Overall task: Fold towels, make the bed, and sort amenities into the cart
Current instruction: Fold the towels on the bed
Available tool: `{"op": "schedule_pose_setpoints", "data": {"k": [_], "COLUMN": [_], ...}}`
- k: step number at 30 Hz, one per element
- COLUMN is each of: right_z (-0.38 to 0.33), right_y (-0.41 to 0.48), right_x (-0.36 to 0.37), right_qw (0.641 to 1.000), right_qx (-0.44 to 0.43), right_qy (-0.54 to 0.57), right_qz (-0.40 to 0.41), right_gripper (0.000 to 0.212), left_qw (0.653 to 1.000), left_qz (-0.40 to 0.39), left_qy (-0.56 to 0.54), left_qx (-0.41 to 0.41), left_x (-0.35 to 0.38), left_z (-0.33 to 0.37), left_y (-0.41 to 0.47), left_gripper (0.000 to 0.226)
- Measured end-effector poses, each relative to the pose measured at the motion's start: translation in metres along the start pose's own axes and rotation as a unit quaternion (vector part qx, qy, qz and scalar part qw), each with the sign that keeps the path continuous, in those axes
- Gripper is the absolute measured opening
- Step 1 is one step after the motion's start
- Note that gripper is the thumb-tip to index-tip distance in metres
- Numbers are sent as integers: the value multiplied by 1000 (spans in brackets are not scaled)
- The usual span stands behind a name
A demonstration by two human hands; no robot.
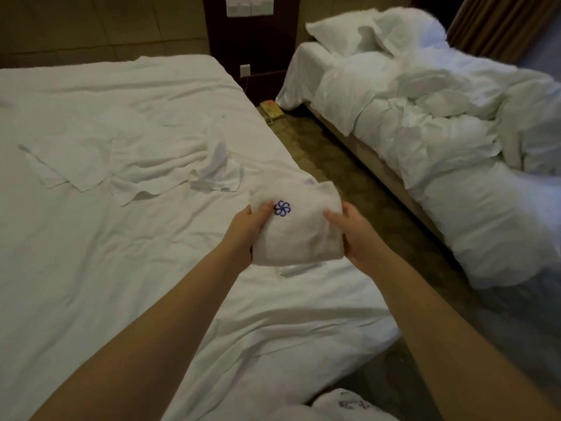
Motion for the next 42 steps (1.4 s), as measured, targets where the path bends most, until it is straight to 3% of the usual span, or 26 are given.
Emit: {"op": "schedule_pose_setpoints", "data": {"k": [4, 6, 8, 11, 15, 20, 25, 28, 31, 34, 37, 42], "right_z": [55, 76, 95, 119, 156, 224, 193, 210, 220, 209, 184, 126], "right_y": [58, 91, 129, 190, 253, 270, 253, 247, 251, 255, 253, 269], "right_x": [-44, -58, -67, -77, -74, -72, -62, -60, -62, -61, -45, 37], "right_qw": [987, 980, 976, 965, 956, 934, 924, 916, 910, 875, 826, 817], "right_qx": [4, 17, 22, 14, 16, 79, -34, 19, 41, 29, -25, -139], "right_qy": [-141, -177, -205, -254, -289, -346, -377, -395, -403, -473, -551, -554], "right_qz": [80, 89, 69, 59, 39, 46, 60, 64, 86, 105, 119, 76], "right_gripper": [41, 28, 24, 18, 27, 47, 34, 39, 45, 46, 47, 44], "left_qw": [997, 992, 988, 975, 960, 916, 900, 896, 903, 907, 904, 877], "left_qz": [-37, -47, 18, 134, 218, 253, 319, 317, 285, 254, 245, 287], "left_qy": [55, 107, 141, 164, 156, 299, 295, 299, 314, 324, 337, 383], "left_qx": [-47, -49, -57, -72, -87, -90, -44, -84, -72, -83, -94, -32], "left_x": [23, 30, 22, 2, -21, -32, -35, -44, -45, -49, -60, -108], "left_z": [-48, -81, -115, -159, -201, -227, -220, -228, -223, -225, -218, -152], "left_y": [52, 84, 118, 166, 212, 223, 194, 191, 207, 216, 211, 191], "left_gripper": [24, 48, 61, 51, 43, 46, 40, 46, 42, 44, 52, 56]}}
Point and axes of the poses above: each hand's wrist, its own y-axis towards the middle knuckle, its own x-axis out of the palm, z = x × y, the point moved 9 cm from there along y, towards the middle knuckle, and after that the axes turned 4 degrees about -y, right-handed, at the moved point
